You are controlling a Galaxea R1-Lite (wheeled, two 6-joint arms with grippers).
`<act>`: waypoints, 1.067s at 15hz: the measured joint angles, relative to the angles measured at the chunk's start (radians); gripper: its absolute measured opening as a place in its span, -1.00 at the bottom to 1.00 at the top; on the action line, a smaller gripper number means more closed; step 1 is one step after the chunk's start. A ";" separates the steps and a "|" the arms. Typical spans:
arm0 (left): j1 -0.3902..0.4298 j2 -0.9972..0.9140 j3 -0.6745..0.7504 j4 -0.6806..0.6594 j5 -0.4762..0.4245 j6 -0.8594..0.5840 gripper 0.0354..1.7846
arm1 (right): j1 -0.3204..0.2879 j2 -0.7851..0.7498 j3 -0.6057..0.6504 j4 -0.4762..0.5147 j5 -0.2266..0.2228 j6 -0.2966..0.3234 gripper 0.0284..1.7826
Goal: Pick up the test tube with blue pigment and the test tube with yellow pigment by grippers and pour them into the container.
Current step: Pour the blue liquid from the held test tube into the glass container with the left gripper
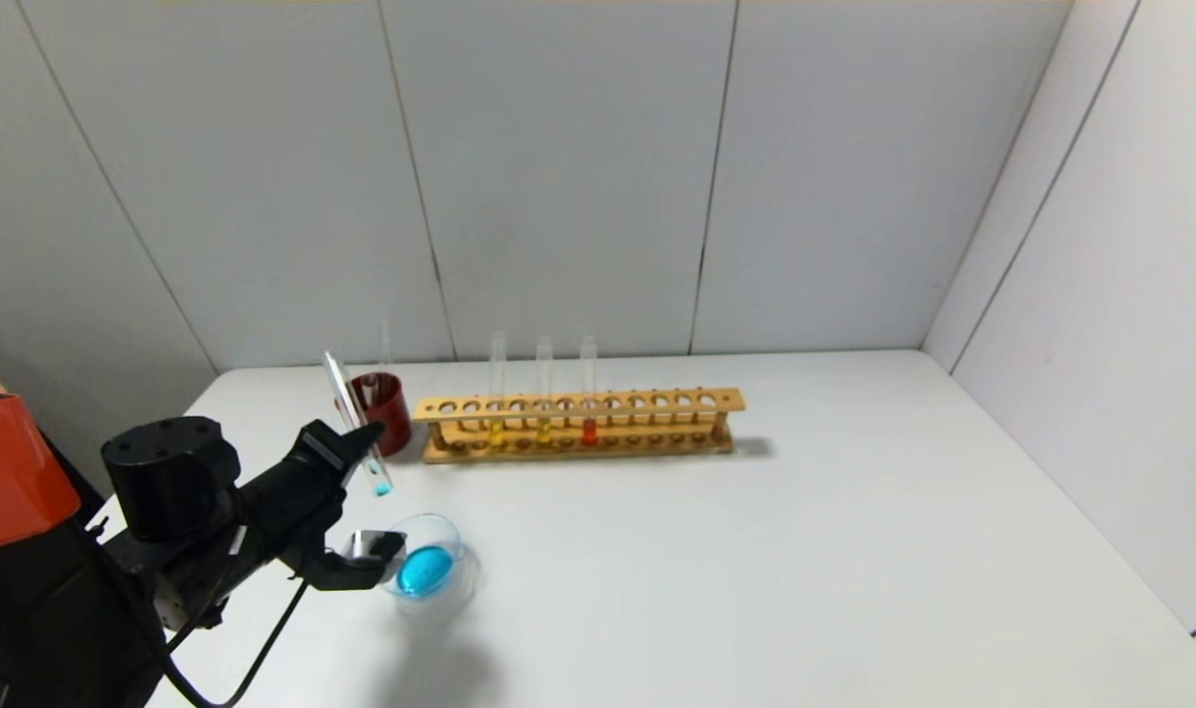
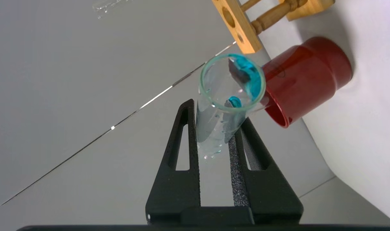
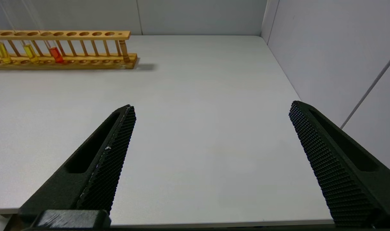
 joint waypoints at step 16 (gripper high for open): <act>-0.085 -0.058 -0.013 0.000 0.204 -0.094 -0.68 | 0.000 0.000 0.000 0.000 0.000 0.000 0.96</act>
